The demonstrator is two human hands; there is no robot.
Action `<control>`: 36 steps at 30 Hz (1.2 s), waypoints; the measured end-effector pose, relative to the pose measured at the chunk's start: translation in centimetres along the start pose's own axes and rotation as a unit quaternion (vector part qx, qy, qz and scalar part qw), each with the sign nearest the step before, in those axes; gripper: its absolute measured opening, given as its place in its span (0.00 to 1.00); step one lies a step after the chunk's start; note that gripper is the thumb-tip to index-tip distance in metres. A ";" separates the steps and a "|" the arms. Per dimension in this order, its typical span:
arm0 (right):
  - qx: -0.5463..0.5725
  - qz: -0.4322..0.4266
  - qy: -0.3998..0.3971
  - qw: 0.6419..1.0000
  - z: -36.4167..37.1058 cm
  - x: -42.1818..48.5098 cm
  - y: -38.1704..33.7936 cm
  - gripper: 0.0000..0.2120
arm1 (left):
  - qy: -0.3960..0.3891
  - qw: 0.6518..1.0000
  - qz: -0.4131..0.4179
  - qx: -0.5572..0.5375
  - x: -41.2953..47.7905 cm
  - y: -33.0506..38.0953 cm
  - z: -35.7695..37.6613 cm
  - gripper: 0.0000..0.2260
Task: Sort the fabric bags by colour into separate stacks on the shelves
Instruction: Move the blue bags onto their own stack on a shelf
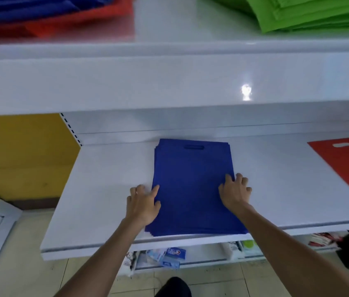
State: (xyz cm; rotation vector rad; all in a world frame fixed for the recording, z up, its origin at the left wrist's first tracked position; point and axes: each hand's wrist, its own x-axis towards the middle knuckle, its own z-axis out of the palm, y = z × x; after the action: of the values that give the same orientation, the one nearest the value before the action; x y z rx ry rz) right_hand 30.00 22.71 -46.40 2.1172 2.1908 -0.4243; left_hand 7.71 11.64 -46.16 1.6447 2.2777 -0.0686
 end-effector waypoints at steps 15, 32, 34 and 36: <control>0.222 -0.104 0.157 0.957 -12.9 -17.9 7.4 0.24 | 0.090 0.980 0.080 -0.157 -16.7 9.1 -7.5 0.18; 0.250 -0.289 0.429 0.818 -33.1 -23.8 -2.9 0.20 | 0.385 0.898 0.152 -0.151 -27.6 6.1 -30.2 0.13; 0.250 -0.298 0.416 0.822 -34.2 -22.9 -6.2 0.20 | 0.406 0.892 0.141 -0.142 -27.0 3.3 -32.0 0.13; 0.246 -0.322 0.400 0.822 -34.9 -21.9 -9.6 0.21 | 0.420 0.888 0.116 -0.145 -26.0 0.3 -33.7 0.12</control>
State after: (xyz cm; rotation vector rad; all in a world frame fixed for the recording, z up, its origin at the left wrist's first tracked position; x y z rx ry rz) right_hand 26.67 9.74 -6.29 1.8687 3.6738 -0.1086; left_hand 7.32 -4.32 -6.69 1.9904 2.4091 1.1995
